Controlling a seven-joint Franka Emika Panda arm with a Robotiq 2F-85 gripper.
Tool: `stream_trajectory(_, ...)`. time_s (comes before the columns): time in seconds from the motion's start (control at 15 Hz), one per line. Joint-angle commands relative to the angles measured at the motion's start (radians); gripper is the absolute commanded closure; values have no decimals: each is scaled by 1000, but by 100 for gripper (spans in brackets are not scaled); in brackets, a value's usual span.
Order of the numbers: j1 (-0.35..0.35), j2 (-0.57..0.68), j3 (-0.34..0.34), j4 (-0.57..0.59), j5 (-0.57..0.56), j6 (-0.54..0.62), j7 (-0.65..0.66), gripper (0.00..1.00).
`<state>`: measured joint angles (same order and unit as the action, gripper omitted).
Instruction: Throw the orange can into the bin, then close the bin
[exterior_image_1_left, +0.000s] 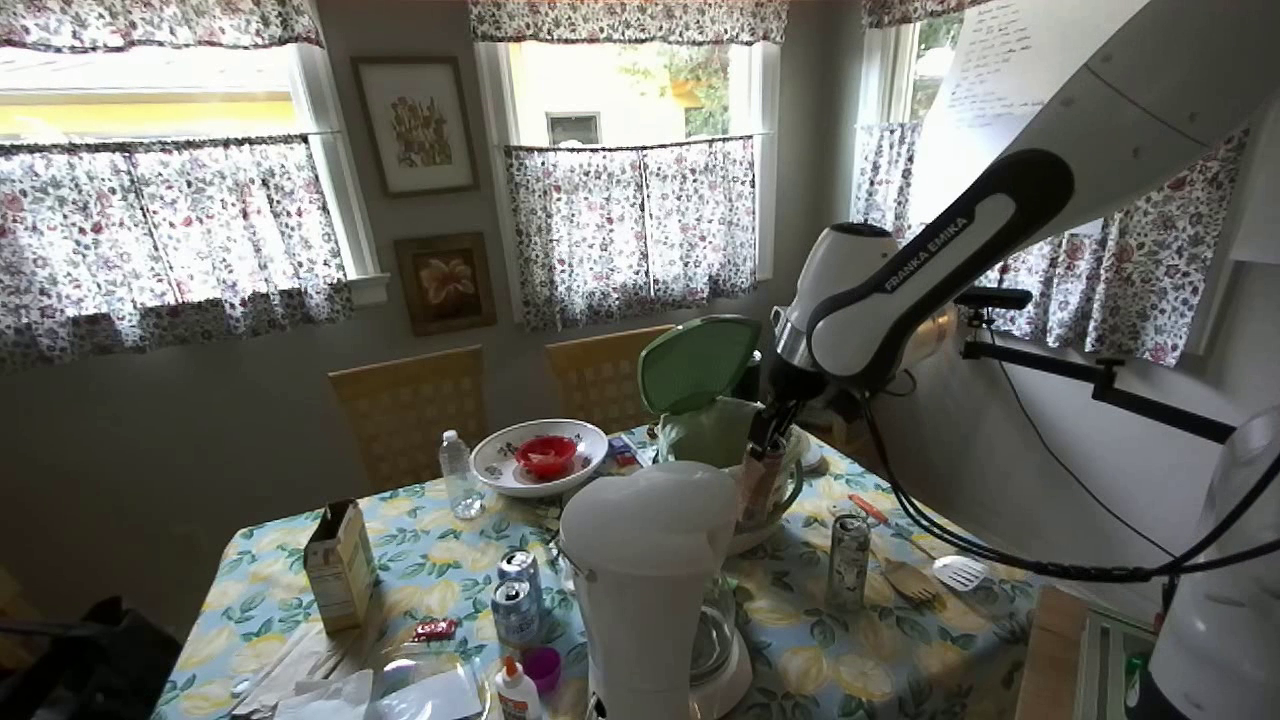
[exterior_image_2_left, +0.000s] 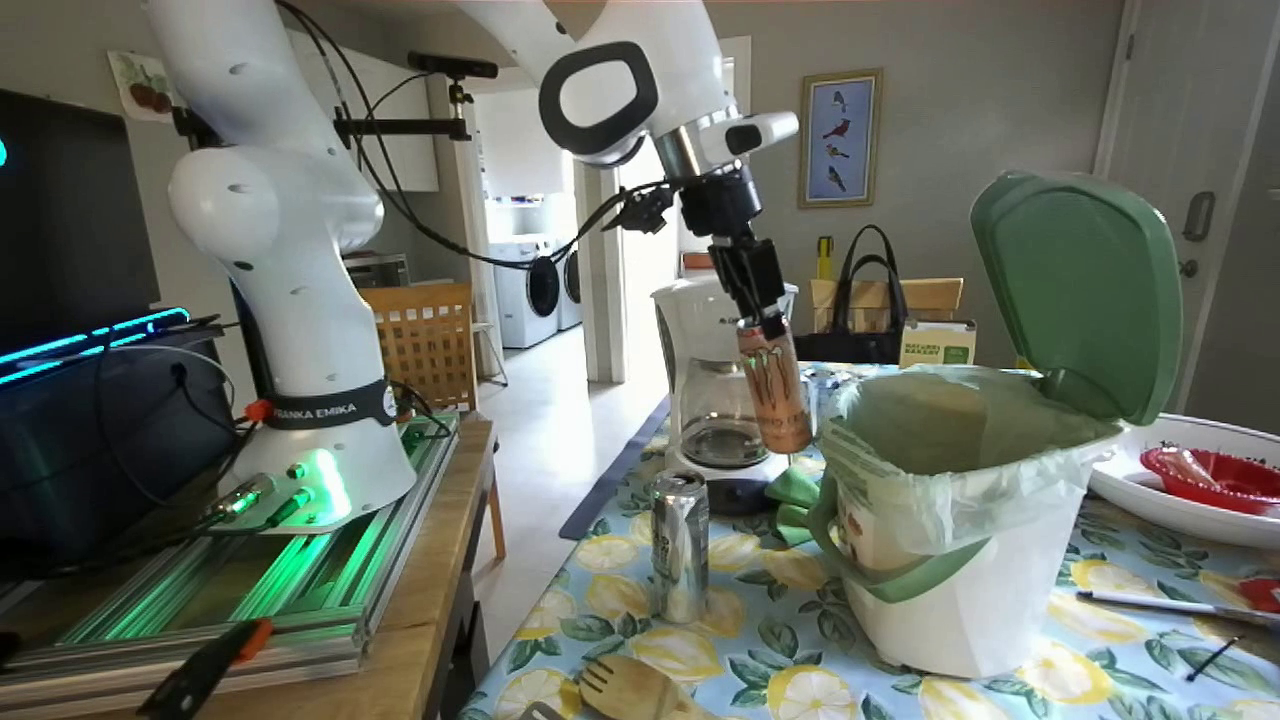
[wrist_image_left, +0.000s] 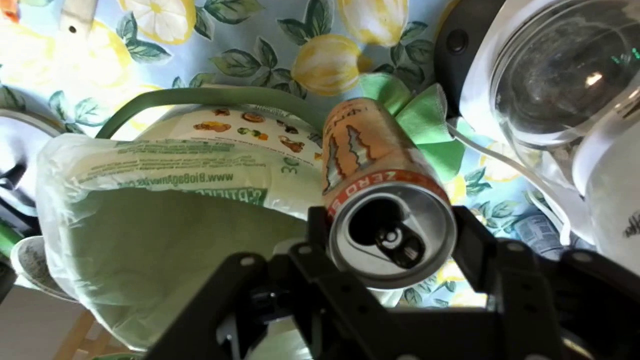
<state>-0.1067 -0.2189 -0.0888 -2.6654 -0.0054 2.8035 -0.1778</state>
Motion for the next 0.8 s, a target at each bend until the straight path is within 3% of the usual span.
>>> stream_trajectory(0.0, -7, -80, -2, 19, -28, -66, 38, 63)
stream_trajectory(0.73, -81, -126, 11, 95, -76, -28, 121, 63)
